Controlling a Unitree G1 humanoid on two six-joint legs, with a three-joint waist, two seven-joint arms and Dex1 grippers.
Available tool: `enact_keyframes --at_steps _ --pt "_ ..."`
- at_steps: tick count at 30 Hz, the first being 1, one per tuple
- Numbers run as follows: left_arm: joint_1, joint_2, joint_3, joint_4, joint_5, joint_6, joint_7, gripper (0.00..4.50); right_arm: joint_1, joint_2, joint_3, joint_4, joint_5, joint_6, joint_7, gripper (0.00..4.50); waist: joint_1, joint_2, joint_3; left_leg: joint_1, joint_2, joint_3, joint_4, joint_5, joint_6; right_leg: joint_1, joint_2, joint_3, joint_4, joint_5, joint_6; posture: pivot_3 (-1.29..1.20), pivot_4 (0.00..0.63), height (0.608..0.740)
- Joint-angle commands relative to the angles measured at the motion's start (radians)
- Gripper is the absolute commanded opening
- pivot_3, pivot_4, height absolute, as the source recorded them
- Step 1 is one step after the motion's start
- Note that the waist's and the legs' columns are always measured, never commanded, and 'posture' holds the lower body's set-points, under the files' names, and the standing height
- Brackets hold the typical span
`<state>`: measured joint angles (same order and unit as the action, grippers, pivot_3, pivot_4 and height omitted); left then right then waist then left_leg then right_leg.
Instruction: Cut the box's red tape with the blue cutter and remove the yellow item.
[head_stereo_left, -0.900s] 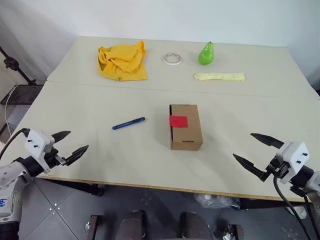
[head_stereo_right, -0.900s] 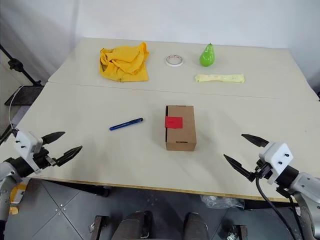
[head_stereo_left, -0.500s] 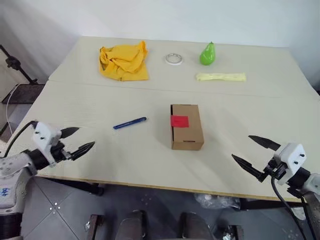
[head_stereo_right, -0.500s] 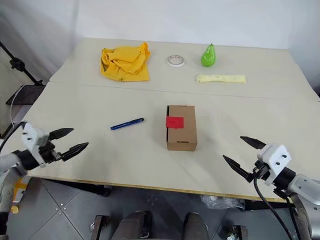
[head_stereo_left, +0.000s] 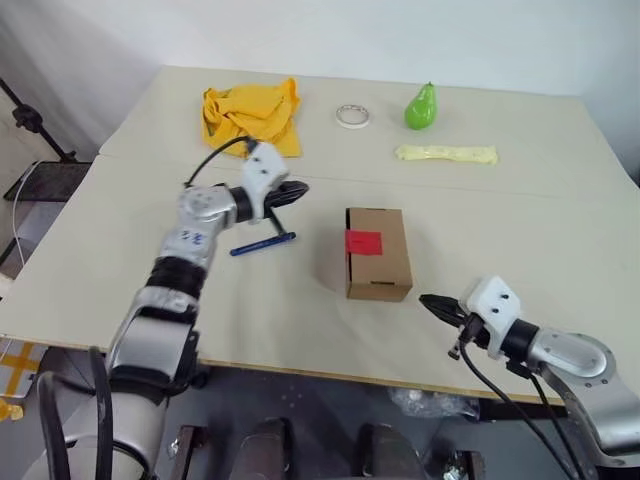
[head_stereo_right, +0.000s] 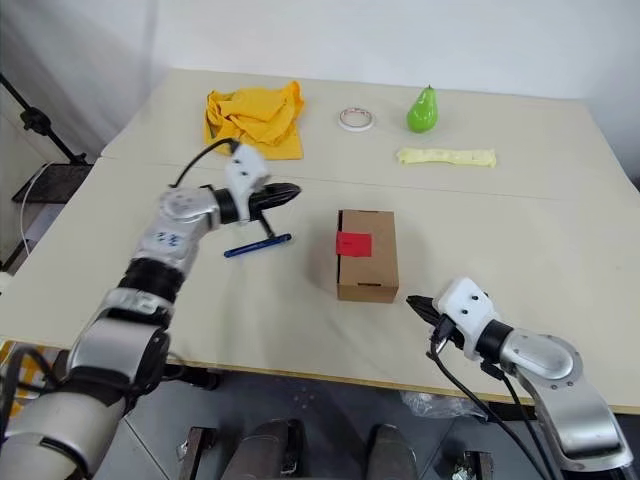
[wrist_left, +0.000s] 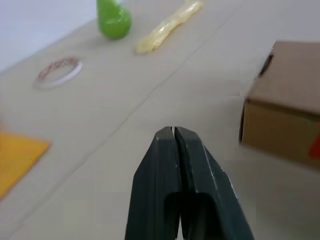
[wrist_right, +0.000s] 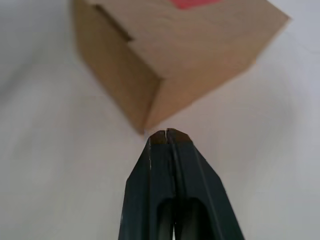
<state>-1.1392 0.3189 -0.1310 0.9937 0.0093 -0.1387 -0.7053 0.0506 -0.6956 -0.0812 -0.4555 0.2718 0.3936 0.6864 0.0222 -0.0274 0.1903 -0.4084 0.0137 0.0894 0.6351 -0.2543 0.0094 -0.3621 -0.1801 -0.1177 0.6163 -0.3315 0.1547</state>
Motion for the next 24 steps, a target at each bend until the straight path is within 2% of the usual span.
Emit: enact_keyframes --at_steps 1,5,7,12,19,24 --pt "-0.091 -0.062 -0.008 0.179 0.062 -0.065 0.099 0.01 0.002 -0.001 0.049 -0.131 0.060 0.103 0.013 0.00 0.000 0.000 0.000 0.000 0.000 0.000 0.000 -0.001 0.000 -0.001 0.000 -0.001 0.000 0.000 0.000 0.00 0.150 0.740" --pt "-0.145 -0.121 -0.028 0.281 0.121 -0.103 0.115 0.01 -0.009 -0.001 0.078 -0.177 0.087 0.188 0.002 0.00 0.002 -0.001 0.000 -0.006 0.000 0.000 0.001 -0.001 0.000 -0.006 0.000 -0.002 0.000 0.000 0.001 0.00 0.150 0.740" --pt "-0.156 -0.137 -0.033 0.305 0.142 -0.103 0.114 0.01 -0.016 0.004 0.089 -0.189 0.089 0.211 -0.010 0.00 0.001 -0.001 0.001 -0.015 0.001 0.000 0.008 -0.002 0.001 -0.013 0.000 -0.002 0.004 0.000 0.001 0.00 0.150 0.740" --pt "-0.158 -0.179 -0.026 0.328 0.157 -0.118 0.048 0.01 -0.063 0.059 0.129 -0.182 0.057 0.263 -0.092 0.00 0.002 -0.001 0.001 -0.015 0.001 0.000 0.014 -0.003 0.003 -0.013 -0.001 -0.002 0.007 0.001 0.001 0.00 0.150 0.740" --pt "-0.129 -0.218 0.006 0.332 0.139 -0.130 -0.058 0.01 -0.070 0.058 0.086 -0.173 0.061 0.287 -0.115 0.00 0.003 -0.001 0.001 -0.016 0.001 0.000 0.014 -0.003 0.004 -0.013 -0.001 -0.002 0.007 0.001 0.001 0.00 0.150 0.740" --pt "-0.081 -0.229 0.021 0.294 0.111 -0.182 -0.233 0.01 -0.060 -0.028 -0.043 -0.103 0.037 0.301 -0.113 0.00 0.002 -0.001 0.001 -0.016 0.001 0.001 0.015 -0.003 0.004 -0.013 -0.001 -0.002 0.007 0.001 0.001 0.00 0.150 0.740"
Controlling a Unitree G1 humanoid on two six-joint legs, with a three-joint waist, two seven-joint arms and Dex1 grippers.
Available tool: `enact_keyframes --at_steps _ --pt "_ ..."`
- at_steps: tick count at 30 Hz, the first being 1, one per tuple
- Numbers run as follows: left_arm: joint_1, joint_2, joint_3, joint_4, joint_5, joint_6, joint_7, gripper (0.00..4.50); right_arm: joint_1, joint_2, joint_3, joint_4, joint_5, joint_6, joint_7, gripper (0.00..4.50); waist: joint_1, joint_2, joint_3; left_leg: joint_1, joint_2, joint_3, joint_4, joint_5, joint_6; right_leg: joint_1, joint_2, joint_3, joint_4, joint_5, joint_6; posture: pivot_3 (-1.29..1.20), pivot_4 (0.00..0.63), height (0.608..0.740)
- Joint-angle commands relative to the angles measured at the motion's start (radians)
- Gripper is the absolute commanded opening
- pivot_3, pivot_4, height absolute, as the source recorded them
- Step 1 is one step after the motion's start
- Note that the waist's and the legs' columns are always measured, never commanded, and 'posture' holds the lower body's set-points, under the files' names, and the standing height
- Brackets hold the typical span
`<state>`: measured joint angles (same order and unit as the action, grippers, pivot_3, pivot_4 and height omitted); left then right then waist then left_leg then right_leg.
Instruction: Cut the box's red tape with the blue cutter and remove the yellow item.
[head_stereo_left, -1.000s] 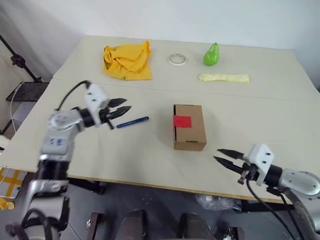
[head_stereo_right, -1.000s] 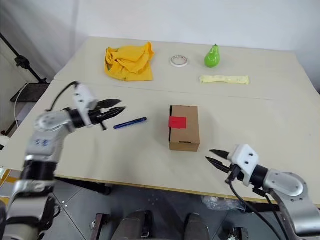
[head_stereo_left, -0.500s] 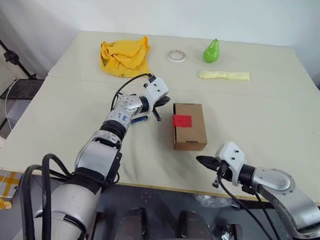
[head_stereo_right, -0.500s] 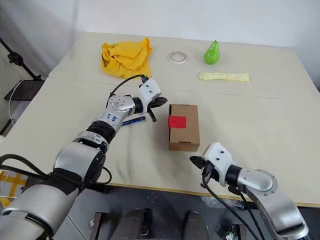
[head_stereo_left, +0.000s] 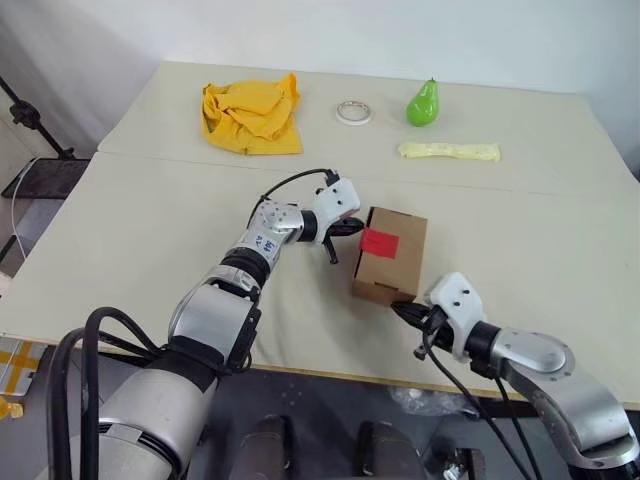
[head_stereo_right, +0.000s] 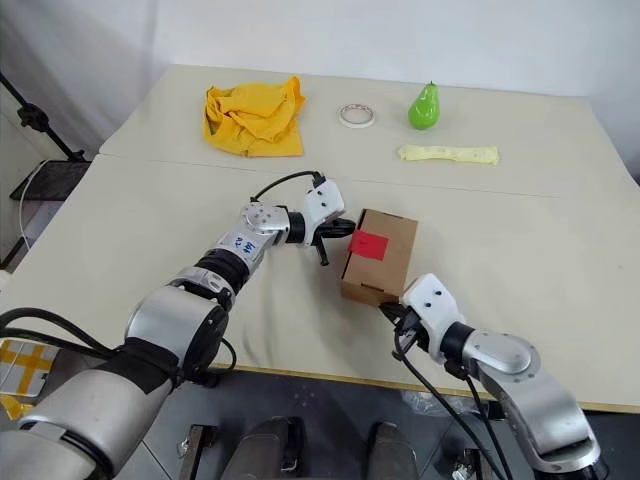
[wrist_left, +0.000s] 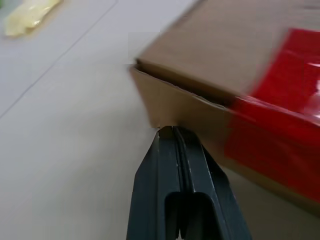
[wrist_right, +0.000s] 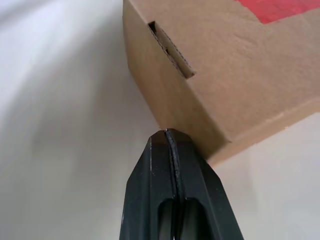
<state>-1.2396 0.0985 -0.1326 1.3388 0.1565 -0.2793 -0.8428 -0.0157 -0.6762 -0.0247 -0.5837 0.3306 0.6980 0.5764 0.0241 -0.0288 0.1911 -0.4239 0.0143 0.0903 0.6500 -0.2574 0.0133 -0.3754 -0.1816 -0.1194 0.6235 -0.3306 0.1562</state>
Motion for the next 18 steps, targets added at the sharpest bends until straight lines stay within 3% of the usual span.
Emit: enact_keyframes --at_steps 1,10,14,18 --pt "0.035 -0.014 0.026 -0.065 -0.047 -0.049 -0.130 0.01 0.014 -0.068 -0.123 0.047 -0.028 -0.008 0.000 0.00 0.000 0.000 0.000 0.000 0.000 0.000 0.000 0.000 0.000 0.000 0.000 0.000 0.000 0.000 0.000 0.00 0.150 0.740" --pt "0.154 -0.033 0.036 -0.250 -0.111 -0.049 -0.247 0.01 -0.005 -0.123 -0.173 0.215 -0.102 -0.064 -0.002 0.00 -0.003 0.000 0.000 0.000 0.000 0.001 0.001 0.000 0.000 0.000 0.000 0.000 0.001 0.000 0.000 0.00 0.150 0.740" --pt "0.056 0.041 0.204 -0.221 -0.240 0.048 -0.102 0.01 -0.043 -0.093 -0.205 0.224 -0.075 -0.086 -0.004 0.00 -0.014 0.000 0.000 0.000 0.001 0.000 0.002 0.000 0.000 0.000 0.000 0.000 0.003 0.000 -0.001 0.00 0.150 0.740" --pt "0.013 0.067 0.218 -0.192 -0.235 0.123 -0.026 0.01 -0.079 -0.075 -0.187 0.296 -0.133 -0.160 -0.049 0.00 -0.015 0.000 0.000 0.001 0.001 0.000 0.002 0.000 0.000 0.001 0.000 0.000 0.003 0.001 0.000 0.00 0.150 0.740"
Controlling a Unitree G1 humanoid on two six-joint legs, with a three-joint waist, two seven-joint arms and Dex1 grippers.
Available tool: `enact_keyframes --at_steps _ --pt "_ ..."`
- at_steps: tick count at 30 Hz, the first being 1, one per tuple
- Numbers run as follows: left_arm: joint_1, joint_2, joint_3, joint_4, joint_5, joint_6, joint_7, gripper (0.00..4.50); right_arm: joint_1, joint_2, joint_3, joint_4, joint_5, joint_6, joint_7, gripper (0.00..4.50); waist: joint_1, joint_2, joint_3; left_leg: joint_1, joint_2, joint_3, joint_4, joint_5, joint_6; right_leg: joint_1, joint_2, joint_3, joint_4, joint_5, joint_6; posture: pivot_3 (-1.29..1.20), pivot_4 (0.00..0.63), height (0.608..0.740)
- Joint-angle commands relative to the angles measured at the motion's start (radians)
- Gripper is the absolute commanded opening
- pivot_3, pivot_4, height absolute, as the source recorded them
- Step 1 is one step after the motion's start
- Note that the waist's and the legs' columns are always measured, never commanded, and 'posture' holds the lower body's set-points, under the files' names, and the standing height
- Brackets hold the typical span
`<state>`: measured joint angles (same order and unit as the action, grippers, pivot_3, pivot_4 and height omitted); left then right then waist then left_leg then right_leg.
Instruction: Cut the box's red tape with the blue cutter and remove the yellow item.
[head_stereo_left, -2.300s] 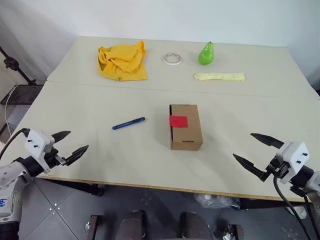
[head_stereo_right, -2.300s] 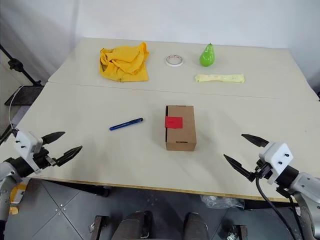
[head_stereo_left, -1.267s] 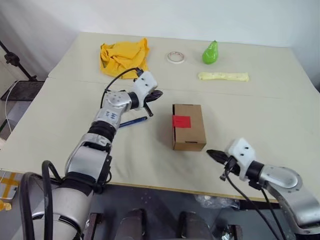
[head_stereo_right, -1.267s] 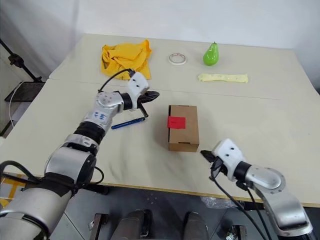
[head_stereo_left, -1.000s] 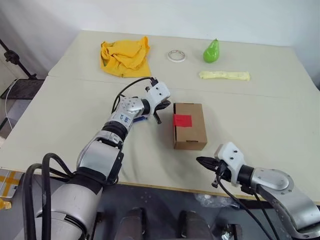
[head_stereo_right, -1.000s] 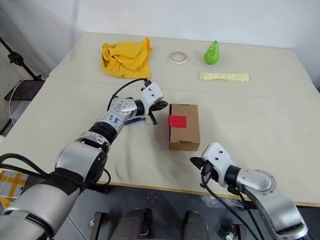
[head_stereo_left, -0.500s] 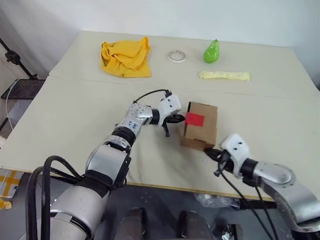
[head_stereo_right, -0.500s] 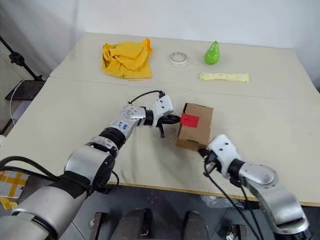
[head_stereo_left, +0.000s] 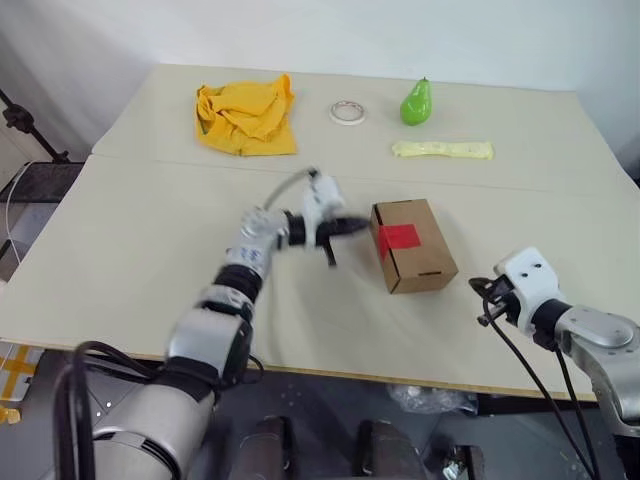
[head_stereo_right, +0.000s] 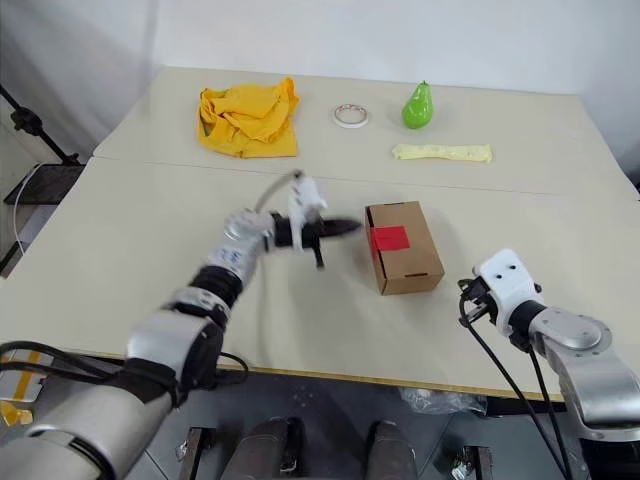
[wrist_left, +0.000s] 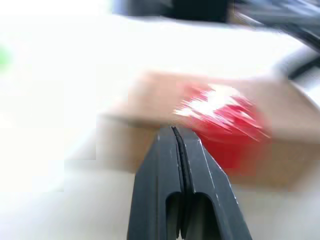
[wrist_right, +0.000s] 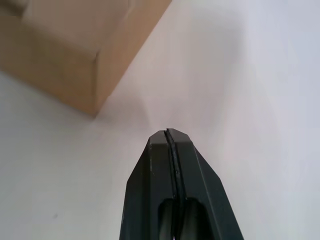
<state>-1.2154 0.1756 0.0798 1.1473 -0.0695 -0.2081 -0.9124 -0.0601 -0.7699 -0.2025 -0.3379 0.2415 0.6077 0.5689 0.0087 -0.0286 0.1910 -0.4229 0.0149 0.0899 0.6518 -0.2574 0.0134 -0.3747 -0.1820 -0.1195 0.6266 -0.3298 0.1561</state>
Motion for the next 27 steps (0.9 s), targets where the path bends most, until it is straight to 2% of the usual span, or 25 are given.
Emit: enact_keyframes --at_steps 1,7,13,19,23,27 --pt "-0.008 -0.009 -0.008 -0.002 0.005 0.075 0.049 0.01 -0.060 0.032 0.002 0.087 -0.061 -0.113 -0.054 0.00 0.000 0.000 0.000 0.001 -0.001 0.000 0.000 0.000 0.000 0.000 0.000 0.000 0.000 0.001 0.001 0.00 0.150 0.740" --pt "0.092 -0.037 -0.116 -0.086 0.076 0.169 0.055 0.01 -0.260 0.158 0.133 0.364 -0.114 -0.347 -0.021 0.00 -0.011 0.000 0.000 0.000 -0.002 0.001 0.001 0.000 0.001 0.000 -0.001 0.000 -0.001 0.002 0.003 0.00 0.150 0.740" --pt "0.170 -0.094 -0.139 -0.228 0.038 0.240 0.016 0.01 -0.374 0.209 0.216 0.497 -0.134 -0.447 0.053 0.00 -0.015 0.000 0.000 0.000 -0.001 0.002 0.001 0.000 0.001 0.000 -0.001 0.000 0.000 0.002 0.003 0.00 0.150 0.740" --pt "0.264 -0.097 -0.195 -0.421 0.015 0.315 -0.094 0.01 -0.364 0.216 0.249 0.439 -0.105 -0.435 0.160 0.00 -0.013 0.000 0.000 0.000 -0.001 0.001 0.001 0.000 0.001 0.000 -0.001 0.000 0.000 0.002 0.003 0.00 0.150 0.740" --pt "0.381 -0.031 -0.276 -0.671 -0.010 0.430 -0.234 0.01 -0.302 0.189 0.248 0.306 -0.068 -0.369 0.224 0.00 -0.014 0.001 0.000 0.000 -0.001 0.001 0.001 0.000 0.001 0.000 -0.001 0.000 0.000 0.002 0.003 0.00 0.150 0.740" --pt "0.490 0.042 -0.346 -0.917 -0.033 0.556 -0.305 0.01 -0.205 0.126 0.217 0.166 -0.043 -0.281 0.256 0.00 -0.010 0.001 -0.001 0.000 -0.001 0.001 0.002 0.000 0.001 0.000 -0.001 0.001 0.000 0.002 0.003 0.00 0.150 0.740"
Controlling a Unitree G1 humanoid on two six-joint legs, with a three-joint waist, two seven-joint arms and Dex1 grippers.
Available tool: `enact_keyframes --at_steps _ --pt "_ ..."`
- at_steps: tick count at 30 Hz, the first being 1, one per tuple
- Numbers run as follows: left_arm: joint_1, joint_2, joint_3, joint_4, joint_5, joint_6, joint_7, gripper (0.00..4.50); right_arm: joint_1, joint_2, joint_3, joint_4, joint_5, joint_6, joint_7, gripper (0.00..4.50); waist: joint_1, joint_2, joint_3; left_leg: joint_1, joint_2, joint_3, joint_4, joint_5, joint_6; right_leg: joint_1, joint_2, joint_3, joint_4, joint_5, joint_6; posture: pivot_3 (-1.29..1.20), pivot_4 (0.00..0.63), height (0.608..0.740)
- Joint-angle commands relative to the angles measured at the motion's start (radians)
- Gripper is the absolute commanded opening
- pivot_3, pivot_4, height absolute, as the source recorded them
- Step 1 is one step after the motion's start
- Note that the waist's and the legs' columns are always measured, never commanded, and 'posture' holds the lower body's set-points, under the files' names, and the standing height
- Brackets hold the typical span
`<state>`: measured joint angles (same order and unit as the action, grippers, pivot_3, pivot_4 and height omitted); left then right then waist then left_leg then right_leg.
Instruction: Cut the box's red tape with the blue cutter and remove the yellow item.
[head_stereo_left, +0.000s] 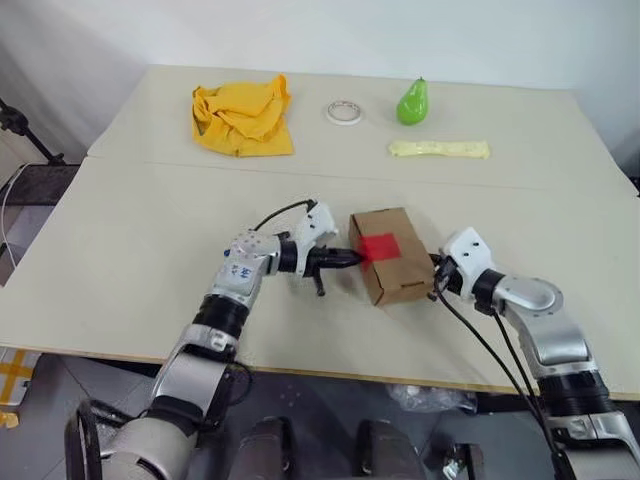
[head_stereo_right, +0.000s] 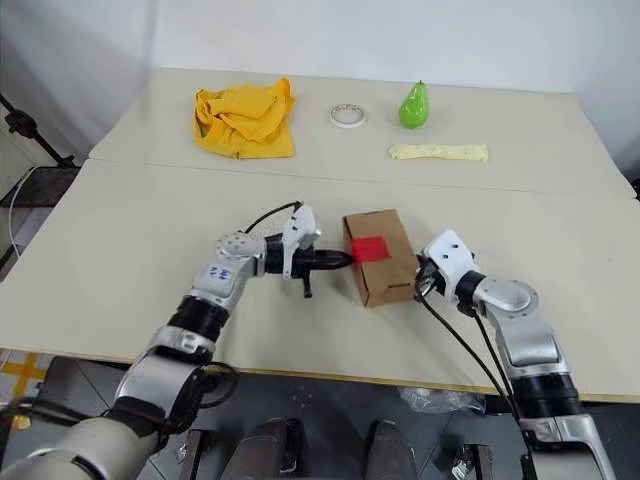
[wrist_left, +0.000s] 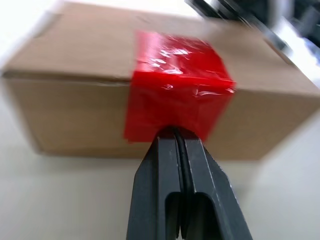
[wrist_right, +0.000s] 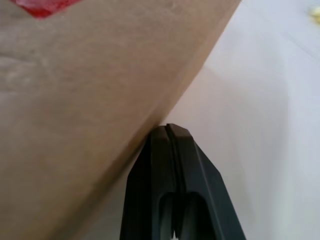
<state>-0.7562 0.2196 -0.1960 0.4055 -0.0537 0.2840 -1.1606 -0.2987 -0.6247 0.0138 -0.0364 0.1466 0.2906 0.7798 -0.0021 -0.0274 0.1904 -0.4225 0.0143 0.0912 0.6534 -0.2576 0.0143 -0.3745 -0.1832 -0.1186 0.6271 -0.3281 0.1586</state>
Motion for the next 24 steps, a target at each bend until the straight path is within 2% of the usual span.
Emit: enact_keyframes --at_steps 1,4,6,8,10,13,17,22,24 --pt "0.055 0.015 -0.078 -0.225 -0.054 0.076 -0.064 0.01 0.063 -0.042 -0.021 -0.160 0.054 0.044 0.049 0.00 0.002 0.000 0.000 0.000 0.000 0.000 0.000 0.000 0.000 0.000 0.000 0.000 0.000 0.000 0.000 0.00 0.150 0.740" --pt "0.092 0.048 -0.081 -0.308 -0.058 0.075 -0.056 0.01 0.121 -0.089 -0.073 -0.199 0.056 0.055 0.049 0.00 0.005 0.000 0.000 0.000 0.000 0.000 0.002 0.000 0.000 0.001 0.000 0.000 0.000 0.000 0.000 0.00 0.150 0.740" --pt "0.086 0.061 -0.045 -0.316 -0.076 0.007 -0.045 0.01 0.157 -0.121 -0.129 -0.208 0.060 0.051 0.042 0.00 0.007 0.000 0.000 0.000 0.000 0.000 0.003 0.000 0.001 0.001 0.000 0.001 0.000 0.000 0.000 0.00 0.150 0.740" --pt "-0.002 0.074 0.055 -0.249 -0.157 0.002 -0.051 0.01 0.204 -0.175 -0.210 -0.200 0.070 0.040 0.063 0.00 0.011 0.001 0.000 0.000 0.000 0.000 0.004 -0.001 0.001 0.001 0.000 0.001 0.000 0.001 -0.001 0.00 0.150 0.740" --pt "-0.108 0.099 0.116 -0.120 -0.193 0.001 -0.055 0.01 0.258 -0.225 -0.261 -0.211 0.098 0.045 0.114 0.00 0.015 0.001 0.000 -0.001 0.001 0.000 0.006 -0.001 0.001 0.001 0.000 0.001 0.001 0.002 -0.002 0.00 0.150 0.740" --pt "-0.263 0.109 0.142 0.156 -0.149 -0.119 0.000 0.01 0.376 -0.297 -0.278 -0.293 0.164 0.076 0.238 0.00 0.019 0.002 0.000 0.001 0.001 0.000 0.007 -0.001 0.002 0.002 0.001 0.001 0.000 0.002 -0.002 0.00 0.150 0.740" --pt "-0.384 0.057 0.120 0.451 -0.047 -0.256 0.149 0.01 0.473 -0.369 -0.251 -0.387 0.206 0.152 0.319 0.00 0.027 0.002 0.000 0.001 0.000 0.001 0.007 -0.003 0.004 0.004 0.000 0.001 -0.001 0.003 0.000 0.00 0.150 0.740" --pt "-0.400 -0.019 0.083 0.581 0.005 -0.339 0.166 0.01 0.469 -0.348 -0.235 -0.470 0.273 0.241 0.293 0.00 0.027 -0.001 0.001 -0.002 0.000 0.001 0.010 -0.004 0.005 0.002 0.000 0.001 -0.002 0.004 0.002 0.00 0.150 0.740" --pt "-0.372 -0.074 0.046 0.591 0.028 -0.351 0.152 0.01 0.400 -0.304 -0.209 -0.481 0.287 0.274 0.233 0.00 0.025 -0.001 0.001 -0.002 0.000 0.001 0.010 -0.004 0.005 0.002 0.000 0.001 -0.002 0.004 0.002 0.00 0.150 0.740"
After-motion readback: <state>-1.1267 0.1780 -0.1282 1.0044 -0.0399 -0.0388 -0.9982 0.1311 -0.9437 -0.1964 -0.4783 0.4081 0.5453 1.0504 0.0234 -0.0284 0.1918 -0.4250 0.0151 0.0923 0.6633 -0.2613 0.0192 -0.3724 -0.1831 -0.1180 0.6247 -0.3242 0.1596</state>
